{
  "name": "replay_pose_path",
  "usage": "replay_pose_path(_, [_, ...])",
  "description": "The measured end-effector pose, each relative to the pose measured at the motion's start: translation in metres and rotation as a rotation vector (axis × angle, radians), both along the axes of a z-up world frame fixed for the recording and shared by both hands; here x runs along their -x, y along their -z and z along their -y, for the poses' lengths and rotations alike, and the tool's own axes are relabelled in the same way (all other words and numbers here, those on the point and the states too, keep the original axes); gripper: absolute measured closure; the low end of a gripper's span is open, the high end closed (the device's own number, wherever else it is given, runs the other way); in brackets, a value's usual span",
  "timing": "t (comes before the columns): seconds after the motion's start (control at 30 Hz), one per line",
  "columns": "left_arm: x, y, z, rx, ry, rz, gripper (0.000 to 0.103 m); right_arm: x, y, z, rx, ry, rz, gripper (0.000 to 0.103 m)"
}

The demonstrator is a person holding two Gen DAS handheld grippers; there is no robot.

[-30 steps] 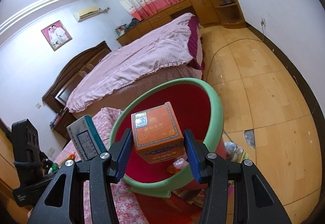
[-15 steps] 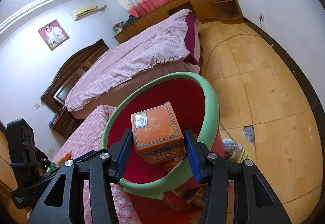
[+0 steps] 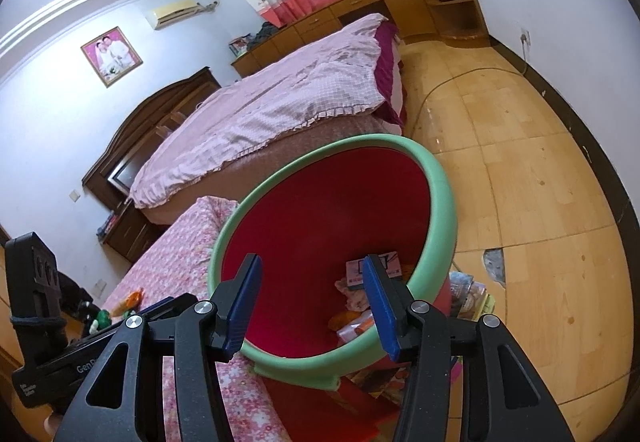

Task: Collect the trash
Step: 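Open both tools to drop the medicine box and orange box into the bucket, then move both open tools back toward the snack bag and figurine on the bed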

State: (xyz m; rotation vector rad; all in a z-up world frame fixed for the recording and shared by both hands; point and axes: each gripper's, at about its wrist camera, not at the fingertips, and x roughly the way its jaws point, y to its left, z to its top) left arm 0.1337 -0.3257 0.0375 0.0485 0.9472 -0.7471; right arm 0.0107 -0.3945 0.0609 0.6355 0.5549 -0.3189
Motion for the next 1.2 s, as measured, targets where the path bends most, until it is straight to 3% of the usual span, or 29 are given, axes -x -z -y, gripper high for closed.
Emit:
replay_pose_path(0.6, [-0.027,-0.024,-0.117,-0.005,-0.244,0.048,0.052,-0.041,-0.024,-0.066,0.044,-0.176,0.008,0.049])
replay_pose_path(1.2, [-0.067,-0.003,-0.267,-0.061,-0.555,0.067,0.052,-0.132,-0.011,-0.19,0.084,-0.446,-0.083,0.047])
